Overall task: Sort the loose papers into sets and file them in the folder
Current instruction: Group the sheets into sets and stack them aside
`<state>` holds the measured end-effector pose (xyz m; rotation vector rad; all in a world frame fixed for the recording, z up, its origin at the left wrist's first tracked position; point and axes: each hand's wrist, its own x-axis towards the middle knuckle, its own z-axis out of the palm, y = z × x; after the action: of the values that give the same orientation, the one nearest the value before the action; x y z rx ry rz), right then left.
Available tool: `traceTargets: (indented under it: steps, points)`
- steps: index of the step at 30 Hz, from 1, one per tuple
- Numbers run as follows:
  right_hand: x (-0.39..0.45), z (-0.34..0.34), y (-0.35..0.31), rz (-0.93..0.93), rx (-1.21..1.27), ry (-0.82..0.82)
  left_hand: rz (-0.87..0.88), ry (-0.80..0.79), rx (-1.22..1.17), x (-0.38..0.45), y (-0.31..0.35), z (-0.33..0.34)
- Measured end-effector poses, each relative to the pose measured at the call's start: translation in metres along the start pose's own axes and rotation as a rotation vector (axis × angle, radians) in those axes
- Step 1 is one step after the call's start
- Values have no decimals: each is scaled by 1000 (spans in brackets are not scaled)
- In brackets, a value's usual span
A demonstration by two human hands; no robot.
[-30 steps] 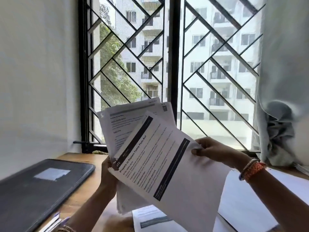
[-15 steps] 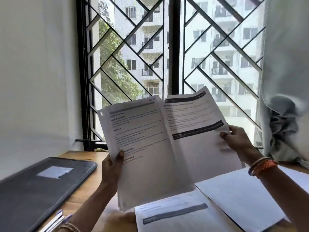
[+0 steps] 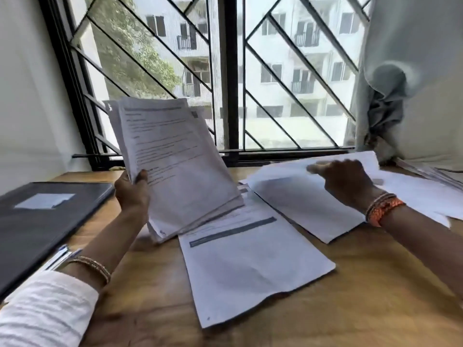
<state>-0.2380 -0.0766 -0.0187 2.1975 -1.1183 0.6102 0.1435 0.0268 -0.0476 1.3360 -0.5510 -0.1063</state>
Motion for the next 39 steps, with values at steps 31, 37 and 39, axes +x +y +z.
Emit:
traceTargets:
  steps: [31, 37, 39]
  points:
    - [1, 3, -69, 747, 1706, -134, -50, -274, -241, -3, 20, -10]
    - [1, 5, -72, 753, 1737, -116, -46, -392, -292, -5, 17, -9]
    - [2, 3, -73, 762, 1741, -118, -58, -417, -306, 0, 12, -10]
